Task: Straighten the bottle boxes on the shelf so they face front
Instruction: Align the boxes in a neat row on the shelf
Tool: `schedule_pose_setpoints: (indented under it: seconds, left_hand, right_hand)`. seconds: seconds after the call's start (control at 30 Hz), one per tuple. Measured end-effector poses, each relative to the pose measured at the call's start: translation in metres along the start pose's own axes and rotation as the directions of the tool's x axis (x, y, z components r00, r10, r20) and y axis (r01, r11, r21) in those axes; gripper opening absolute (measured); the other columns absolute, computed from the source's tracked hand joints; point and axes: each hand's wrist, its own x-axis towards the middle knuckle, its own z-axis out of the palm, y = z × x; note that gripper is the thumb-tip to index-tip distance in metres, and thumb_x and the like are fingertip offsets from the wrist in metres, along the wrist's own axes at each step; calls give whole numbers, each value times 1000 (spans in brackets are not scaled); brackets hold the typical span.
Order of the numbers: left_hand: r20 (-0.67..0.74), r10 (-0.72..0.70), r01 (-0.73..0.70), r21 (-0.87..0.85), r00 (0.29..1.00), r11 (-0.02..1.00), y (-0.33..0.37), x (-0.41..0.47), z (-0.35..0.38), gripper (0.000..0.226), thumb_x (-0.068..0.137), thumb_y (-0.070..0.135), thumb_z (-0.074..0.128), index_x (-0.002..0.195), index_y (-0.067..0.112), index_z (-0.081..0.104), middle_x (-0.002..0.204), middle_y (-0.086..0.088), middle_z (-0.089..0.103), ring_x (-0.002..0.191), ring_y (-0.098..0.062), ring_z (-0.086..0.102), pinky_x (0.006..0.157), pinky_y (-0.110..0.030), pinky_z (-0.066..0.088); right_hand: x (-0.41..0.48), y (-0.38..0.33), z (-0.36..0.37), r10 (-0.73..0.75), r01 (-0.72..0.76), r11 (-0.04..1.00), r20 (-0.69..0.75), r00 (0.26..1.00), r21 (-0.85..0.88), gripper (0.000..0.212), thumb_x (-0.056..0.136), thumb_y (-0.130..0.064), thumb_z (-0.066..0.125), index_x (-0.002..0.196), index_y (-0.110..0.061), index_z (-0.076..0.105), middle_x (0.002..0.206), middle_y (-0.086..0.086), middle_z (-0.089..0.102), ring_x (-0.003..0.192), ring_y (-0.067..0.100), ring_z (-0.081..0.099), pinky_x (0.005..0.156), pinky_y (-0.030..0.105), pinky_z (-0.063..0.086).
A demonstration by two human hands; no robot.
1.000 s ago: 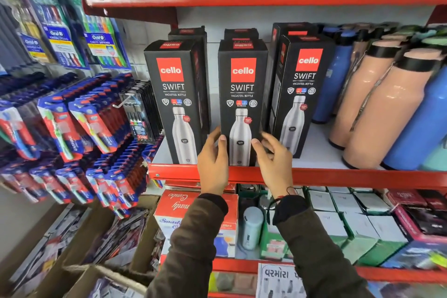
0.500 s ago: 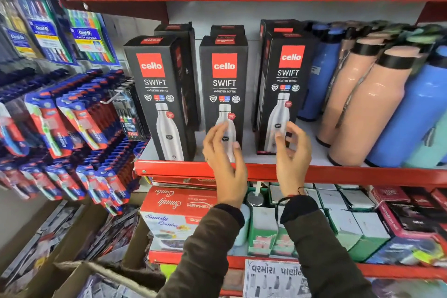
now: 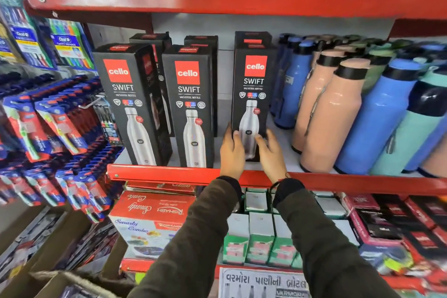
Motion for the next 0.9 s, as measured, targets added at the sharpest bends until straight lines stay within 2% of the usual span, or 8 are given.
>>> schedule_pose_setpoints:
  seconds: [0.07, 0.23, 0.43, 0.5, 0.6, 0.67, 0.77, 0.9]
  left_hand:
    - [-34, -49, 48, -29, 998, 998, 1, 0, 0, 46, 109, 23, 35, 154, 11, 39, 159, -7, 43, 149, -19, 38, 107, -11, 22]
    - [-98, -81, 77, -50, 992, 996, 3, -9, -1, 44, 108, 25, 39, 149, 13, 47, 154, -5, 51, 145, -19, 44, 105, -13, 25]
    - [-123, -34, 36, 9, 992, 999, -2, -27, -9, 43, 106, 28, 44, 147, 17, 51, 149, -2, 57, 140, -16, 49, 104, -15, 29]
    - [-132, -17, 20, 16, 991, 1000, -2, -33, -12, 43, 106, 28, 45, 146, 17, 52, 148, -1, 58, 138, -14, 51, 103, -14, 31]
    - [-144, 4, 2, 42, 990, 999, 0, -42, -18, 41, 106, 26, 46, 144, 14, 54, 145, -2, 60, 127, -4, 52, 98, -10, 33]
    - [-146, 21, -13, 55, 989, 998, -2, -46, -20, 40, 106, 26, 47, 143, 15, 56, 142, -1, 62, 125, -4, 53, 94, -7, 36]
    - [-133, 30, -22, 64, 991, 998, -2, -49, -22, 41, 106, 27, 47, 143, 13, 55, 143, -3, 61, 135, -15, 55, 102, -15, 36]
    - [-118, 29, -19, 88, 993, 996, 1, -50, -23, 41, 106, 26, 45, 145, 13, 53, 146, -4, 59, 137, -17, 53, 103, -15, 33]
  right_hand:
    - [-1, 2, -2, -18, 18, 1000, -5, 1000, -17, 42, 102, -21, 47, 143, -12, 44, 143, 1, 52, 131, 9, 45, 98, 14, 30]
    - [-9, 3, -10, -24, 23, 998, -6, 1000, -52, 46, 102, -22, 48, 146, -9, 41, 143, 6, 50, 119, 2, 38, 89, 2, 23]
    - [-24, 8, -18, -73, 72, 994, -14, 997, -85, 42, 102, -26, 48, 141, -13, 47, 143, 4, 55, 127, 10, 51, 95, 9, 31]
    - [-28, 9, -19, -79, 78, 994, -15, 997, -82, 41, 101, -26, 49, 140, -12, 50, 141, 4, 57, 129, 14, 53, 90, 3, 34]
    - [-37, 8, -22, -78, 77, 994, -20, 997, -78, 38, 101, -26, 50, 137, -14, 53, 137, 2, 60, 120, 6, 54, 84, -6, 35]
    - [-42, 6, -24, -75, 73, 994, -26, 997, -81, 38, 101, -27, 51, 137, -14, 53, 134, 3, 61, 116, 4, 54, 89, 2, 37]
    - [-46, 4, -25, -84, 81, 992, -34, 996, -99, 40, 101, -28, 50, 137, -12, 53, 135, 6, 61, 119, 10, 56, 100, 21, 39]
    - [-48, 0, -24, -76, 69, 985, -36, 996, -156, 42, 102, -27, 48, 140, -10, 50, 139, 9, 59, 129, 21, 54, 102, 22, 35]
